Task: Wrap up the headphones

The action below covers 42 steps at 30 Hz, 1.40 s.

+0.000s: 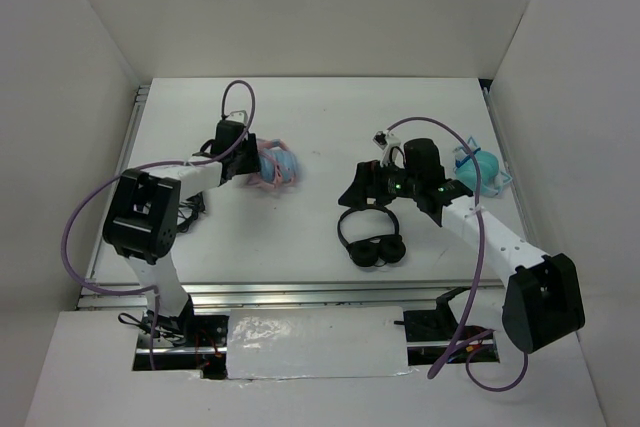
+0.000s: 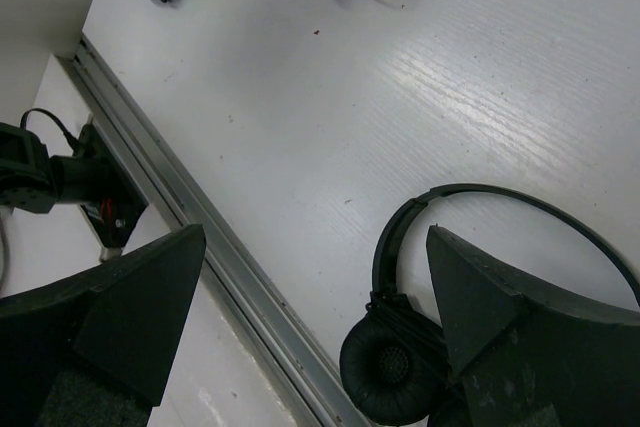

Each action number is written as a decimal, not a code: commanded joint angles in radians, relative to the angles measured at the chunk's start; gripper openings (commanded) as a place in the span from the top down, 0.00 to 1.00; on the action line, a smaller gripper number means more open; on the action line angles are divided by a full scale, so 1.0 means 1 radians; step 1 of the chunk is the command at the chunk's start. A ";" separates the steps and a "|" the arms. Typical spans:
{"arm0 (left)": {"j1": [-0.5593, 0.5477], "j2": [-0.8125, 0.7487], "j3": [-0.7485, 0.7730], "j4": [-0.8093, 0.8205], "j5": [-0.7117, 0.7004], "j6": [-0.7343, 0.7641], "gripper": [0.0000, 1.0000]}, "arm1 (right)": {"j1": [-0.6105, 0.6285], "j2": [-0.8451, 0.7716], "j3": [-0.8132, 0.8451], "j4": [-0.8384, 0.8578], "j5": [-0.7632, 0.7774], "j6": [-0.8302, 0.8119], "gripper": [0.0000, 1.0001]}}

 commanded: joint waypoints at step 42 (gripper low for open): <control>0.127 -0.956 -0.080 -0.646 -0.226 -0.344 0.01 | -0.280 -0.384 -0.048 -0.173 0.647 0.218 0.00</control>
